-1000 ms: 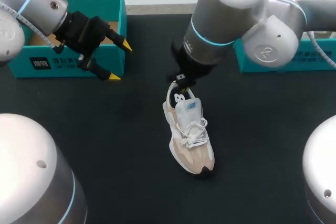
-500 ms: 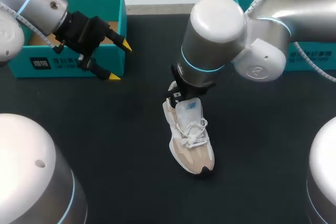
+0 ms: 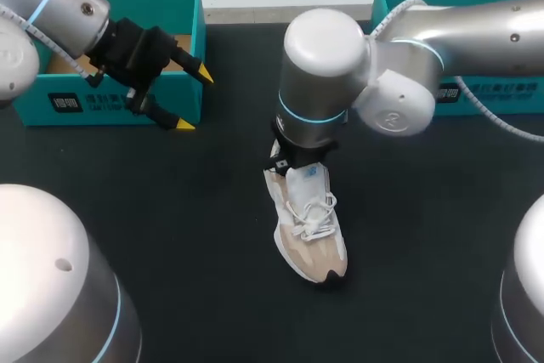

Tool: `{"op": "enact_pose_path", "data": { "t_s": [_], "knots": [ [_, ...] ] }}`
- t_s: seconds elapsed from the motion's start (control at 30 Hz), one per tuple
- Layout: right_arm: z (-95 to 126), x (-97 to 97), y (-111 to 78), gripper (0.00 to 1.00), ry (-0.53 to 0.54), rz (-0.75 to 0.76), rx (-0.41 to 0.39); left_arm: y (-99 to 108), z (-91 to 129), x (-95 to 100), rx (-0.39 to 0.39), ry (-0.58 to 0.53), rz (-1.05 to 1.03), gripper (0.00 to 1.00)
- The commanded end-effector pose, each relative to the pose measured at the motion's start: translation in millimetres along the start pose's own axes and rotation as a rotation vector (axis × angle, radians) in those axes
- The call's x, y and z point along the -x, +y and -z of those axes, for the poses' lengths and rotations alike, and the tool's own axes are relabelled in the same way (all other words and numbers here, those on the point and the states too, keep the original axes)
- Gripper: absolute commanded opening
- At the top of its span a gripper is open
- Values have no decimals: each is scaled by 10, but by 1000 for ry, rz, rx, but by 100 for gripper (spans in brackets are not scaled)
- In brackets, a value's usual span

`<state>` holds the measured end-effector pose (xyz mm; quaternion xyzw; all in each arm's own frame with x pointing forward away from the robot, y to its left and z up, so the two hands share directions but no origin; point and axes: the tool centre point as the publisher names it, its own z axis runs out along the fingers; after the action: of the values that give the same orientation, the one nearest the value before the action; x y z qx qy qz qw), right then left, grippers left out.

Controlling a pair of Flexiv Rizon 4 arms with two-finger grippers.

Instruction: Take the shoe out of the shoebox, open the shoe tongue, remove and reinsert the insole, then place the shoe into the shoebox

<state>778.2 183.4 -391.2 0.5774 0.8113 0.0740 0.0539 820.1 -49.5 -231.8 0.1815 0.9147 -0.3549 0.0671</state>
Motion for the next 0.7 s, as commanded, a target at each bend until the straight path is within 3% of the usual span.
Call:
{"op": "enact_pose_path", "data": {
  "t_s": [0.03, 0.17, 0.37, 0.6, 0.7],
  "knots": [
    [107, -15, 70, 0, -30, -3, 20, 0, 4, -6, 2, 1, 0, 100],
    [223, 24, 216, 0, -53, 6, 75, 0, 4, -6, 2, 1, 0, 100],
    [21, 49, 362, 0, -43, 41, 85, 0, 4, -6, 2, 1, 0, 100],
    [-240, 33, 302, 0, -31, 52, 50, 0, 4, -6, 2, 1, 0, 100],
    [-231, -1, 279, 0, -34, 56, 18, 0, 4, -6, 2, 1, 0, 100]
  ]
}}
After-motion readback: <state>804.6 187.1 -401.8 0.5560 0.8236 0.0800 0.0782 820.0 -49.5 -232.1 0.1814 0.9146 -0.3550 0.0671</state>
